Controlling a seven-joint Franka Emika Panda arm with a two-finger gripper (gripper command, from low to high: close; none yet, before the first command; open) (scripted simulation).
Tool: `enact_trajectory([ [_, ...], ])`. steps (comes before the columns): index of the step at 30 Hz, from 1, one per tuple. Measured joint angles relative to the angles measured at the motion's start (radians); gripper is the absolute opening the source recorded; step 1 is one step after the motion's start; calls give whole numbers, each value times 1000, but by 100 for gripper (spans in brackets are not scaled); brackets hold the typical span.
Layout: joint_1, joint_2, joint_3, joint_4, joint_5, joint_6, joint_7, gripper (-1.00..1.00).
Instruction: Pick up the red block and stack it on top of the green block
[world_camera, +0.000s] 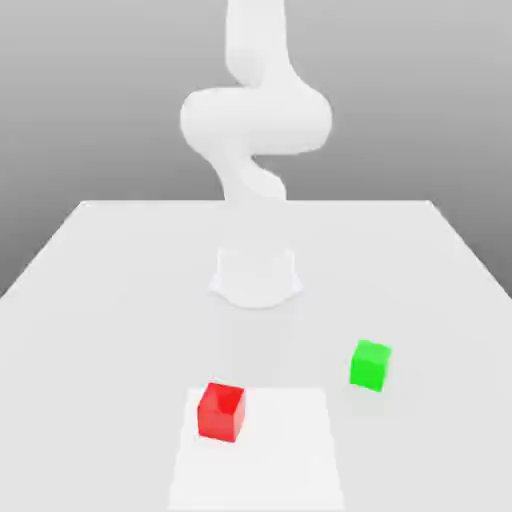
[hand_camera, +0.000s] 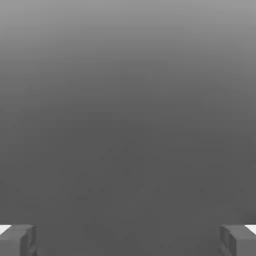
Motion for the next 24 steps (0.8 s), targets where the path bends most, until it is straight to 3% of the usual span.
enact_trajectory([
  [18, -84, 671, -23, -421, -3, 416, 111, 0],
  [24, -91, 888, -15, -422, 17, 592, 103, 0],
])
